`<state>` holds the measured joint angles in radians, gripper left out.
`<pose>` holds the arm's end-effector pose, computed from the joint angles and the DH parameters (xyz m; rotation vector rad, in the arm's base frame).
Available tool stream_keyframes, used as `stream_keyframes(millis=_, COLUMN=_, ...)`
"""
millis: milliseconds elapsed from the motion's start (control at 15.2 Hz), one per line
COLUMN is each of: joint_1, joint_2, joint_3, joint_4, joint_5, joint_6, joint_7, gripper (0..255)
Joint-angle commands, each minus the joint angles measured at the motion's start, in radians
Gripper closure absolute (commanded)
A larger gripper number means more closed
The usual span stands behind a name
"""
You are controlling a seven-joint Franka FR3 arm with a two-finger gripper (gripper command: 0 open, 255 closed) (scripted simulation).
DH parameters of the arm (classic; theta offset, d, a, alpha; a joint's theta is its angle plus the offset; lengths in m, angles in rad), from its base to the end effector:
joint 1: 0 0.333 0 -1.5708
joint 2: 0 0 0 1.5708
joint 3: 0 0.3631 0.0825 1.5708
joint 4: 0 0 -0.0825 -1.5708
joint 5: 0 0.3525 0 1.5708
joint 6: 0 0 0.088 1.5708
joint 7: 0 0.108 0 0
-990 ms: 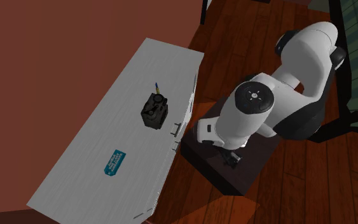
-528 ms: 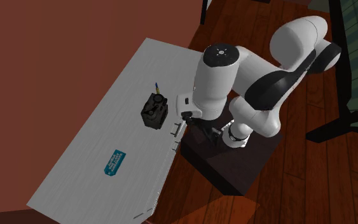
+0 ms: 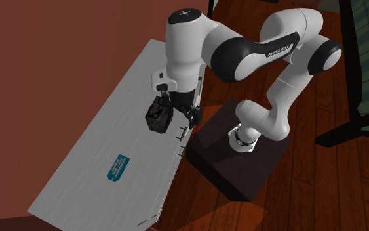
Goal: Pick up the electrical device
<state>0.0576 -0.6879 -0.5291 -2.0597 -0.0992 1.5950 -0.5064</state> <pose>0.2327 -0.2297 0.6876 -2.9754 -0.1633 -0.3468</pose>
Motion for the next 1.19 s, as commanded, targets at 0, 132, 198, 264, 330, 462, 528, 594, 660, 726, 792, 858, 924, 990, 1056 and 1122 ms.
stream_keyframes(millis=0, joint_1=0.024, joint_2=0.033, joint_3=-0.064, joint_4=0.053, joint_5=0.008, joint_6=-0.001, joint_7=-0.08, gripper=0)
stream_keyframes(millis=132, joint_1=0.058, joint_2=0.08, joint_3=-0.138, joint_4=0.123, joint_5=0.025, joint_6=-0.008, joint_7=-0.162, gripper=0)
stream_keyframes(millis=198, joint_1=0.078, joint_2=0.106, joint_3=-0.179, joint_4=0.161, joint_5=0.037, joint_6=-0.014, joint_7=-0.204, gripper=0)
stream_keyframes(millis=264, joint_1=0.1, joint_2=0.134, joint_3=-0.222, joint_4=0.201, joint_5=0.051, joint_6=-0.02, joint_7=-0.246, gripper=0)
stream_keyframes(millis=330, joint_1=0.124, joint_2=0.165, joint_3=-0.268, joint_4=0.243, joint_5=0.069, joint_6=-0.028, joint_7=-0.291, gripper=0)
stream_keyframes(millis=462, joint_1=0.164, joint_2=0.212, joint_3=-0.34, joint_4=0.306, joint_5=0.1, joint_6=-0.042, joint_7=-0.354, gripper=0)
stream_keyframes(millis=528, joint_1=0.161, joint_2=0.205, joint_3=-0.338, joint_4=0.288, joint_5=0.096, joint_6=-0.029, joint_7=-0.354, gripper=0)
stream_keyframes(millis=594, joint_1=0.157, joint_2=0.2, joint_3=-0.336, joint_4=0.27, joint_5=0.092, joint_6=-0.016, joint_7=-0.355, gripper=0)
stream_keyframes(millis=660, joint_1=0.153, joint_2=0.194, joint_3=-0.335, joint_4=0.252, joint_5=0.089, joint_6=-0.003, joint_7=-0.356, gripper=0)
stream_keyframes(millis=726, joint_1=0.15, joint_2=0.189, joint_3=-0.334, joint_4=0.235, joint_5=0.086, joint_6=0.01, joint_7=-0.357, gripper=0)
stream_keyframes(millis=792, joint_1=0.146, joint_2=0.184, joint_3=-0.333, joint_4=0.218, joint_5=0.083, joint_6=0.022, joint_7=-0.359, gripper=0)
stream_keyframes(millis=858, joint_1=0.143, joint_2=0.18, joint_3=-0.333, joint_4=0.201, joint_5=0.08, joint_6=0.035, joint_7=-0.36, gripper=0)
stream_keyframes(millis=924, joint_1=0.138, joint_2=0.173, joint_3=-0.332, joint_4=0.175, joint_5=0.075, joint_6=0.055, joint_7=-0.362, gripper=0)
stream_keyframes(millis=990, joint_1=0.138, joint_2=0.173, joint_3=-0.332, joint_4=0.175, joint_5=0.075, joint_6=0.055, joint_7=-0.362, gripper=0)
stream_keyframes(millis=1056, joint_1=0.138, joint_2=0.173, joint_3=-0.332, joint_4=0.175, joint_5=0.075, joint_6=0.055, joint_7=-0.362, gripper=0)
stream_keyframes(millis=1122, joint_1=0.137, joint_2=0.171, joint_3=-0.332, joint_4=0.174, joint_5=0.074, joint_6=0.054, joint_7=-0.362, gripper=255)
